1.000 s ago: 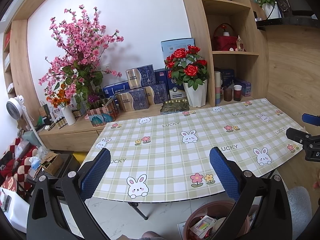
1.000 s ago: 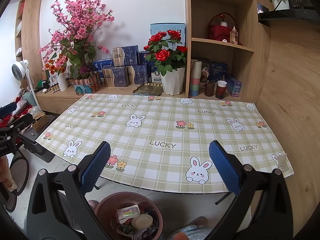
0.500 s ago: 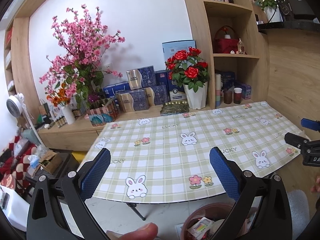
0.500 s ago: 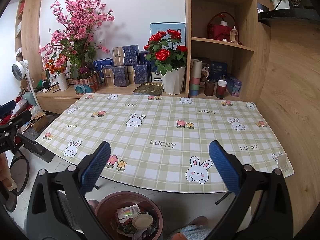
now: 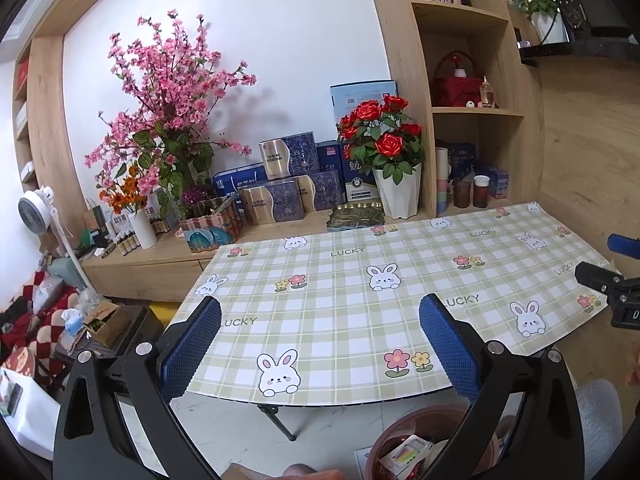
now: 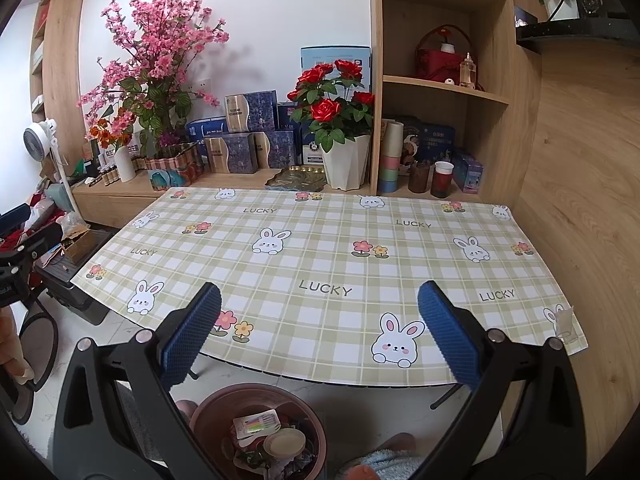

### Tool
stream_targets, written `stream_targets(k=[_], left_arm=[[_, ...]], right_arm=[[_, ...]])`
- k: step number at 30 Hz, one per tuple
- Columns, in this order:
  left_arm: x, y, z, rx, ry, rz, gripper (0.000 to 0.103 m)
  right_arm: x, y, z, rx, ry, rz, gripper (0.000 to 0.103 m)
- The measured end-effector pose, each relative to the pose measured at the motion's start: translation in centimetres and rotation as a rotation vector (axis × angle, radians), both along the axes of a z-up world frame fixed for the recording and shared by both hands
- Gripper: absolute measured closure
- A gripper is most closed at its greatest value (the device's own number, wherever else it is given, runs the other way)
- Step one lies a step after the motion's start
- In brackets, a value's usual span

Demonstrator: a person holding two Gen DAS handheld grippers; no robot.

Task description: Collect trash

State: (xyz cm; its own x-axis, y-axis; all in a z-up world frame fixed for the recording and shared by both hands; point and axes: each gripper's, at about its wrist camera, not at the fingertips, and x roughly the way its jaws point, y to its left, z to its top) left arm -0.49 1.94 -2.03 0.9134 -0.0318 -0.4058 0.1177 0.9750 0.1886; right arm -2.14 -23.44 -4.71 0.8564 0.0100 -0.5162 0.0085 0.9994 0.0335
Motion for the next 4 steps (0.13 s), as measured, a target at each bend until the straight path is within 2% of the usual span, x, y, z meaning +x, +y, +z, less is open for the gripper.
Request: stream_targets(k=[4], left_arm=[[-0.19,-0.24,-0.26,0.031,-0.01,0.008,0.006]], right_arm=[[-0.02,-0.05,0.02,-0.006,-0.002,0.0,0.006]])
